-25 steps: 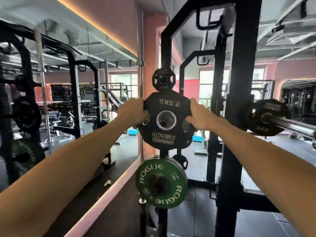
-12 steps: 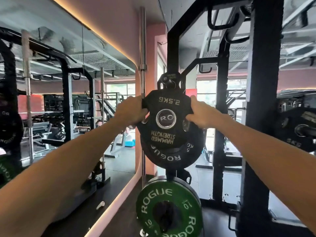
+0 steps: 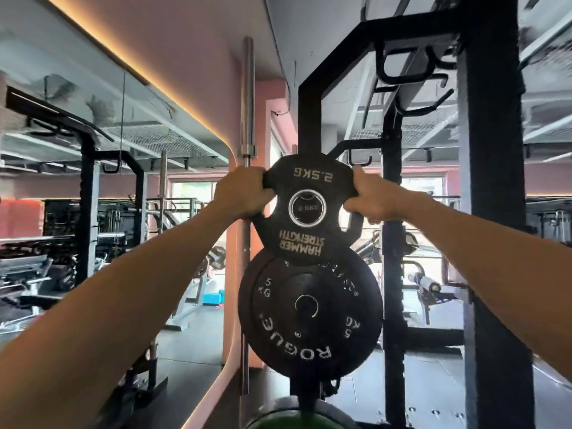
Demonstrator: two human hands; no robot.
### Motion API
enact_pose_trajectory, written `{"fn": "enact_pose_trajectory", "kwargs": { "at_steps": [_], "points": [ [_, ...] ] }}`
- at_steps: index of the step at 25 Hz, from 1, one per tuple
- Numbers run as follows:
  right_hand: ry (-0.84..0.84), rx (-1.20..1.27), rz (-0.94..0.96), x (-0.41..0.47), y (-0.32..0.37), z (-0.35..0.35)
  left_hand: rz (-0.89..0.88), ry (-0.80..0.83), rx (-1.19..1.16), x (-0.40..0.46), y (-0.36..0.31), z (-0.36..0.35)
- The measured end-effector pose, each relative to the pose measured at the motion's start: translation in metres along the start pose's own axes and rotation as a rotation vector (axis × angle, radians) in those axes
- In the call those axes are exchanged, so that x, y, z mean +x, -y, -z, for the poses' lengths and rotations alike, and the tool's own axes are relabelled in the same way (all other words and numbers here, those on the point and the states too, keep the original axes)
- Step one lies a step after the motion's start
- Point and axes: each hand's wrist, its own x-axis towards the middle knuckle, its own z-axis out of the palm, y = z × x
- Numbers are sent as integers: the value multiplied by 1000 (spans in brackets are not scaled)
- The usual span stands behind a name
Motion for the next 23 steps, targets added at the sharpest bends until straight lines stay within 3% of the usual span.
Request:
{"fn": "enact_pose_trajectory", "kwargs": {
  "at_steps": [14, 23],
  "points": [
    [-85, -13, -75, 144, -23, -11, -37, -131, -77, 156, 61, -74],
    [-93, -99, -148, 208, -65, -48, -64, -100, -13, 197, 74, -147]
  ]
}}
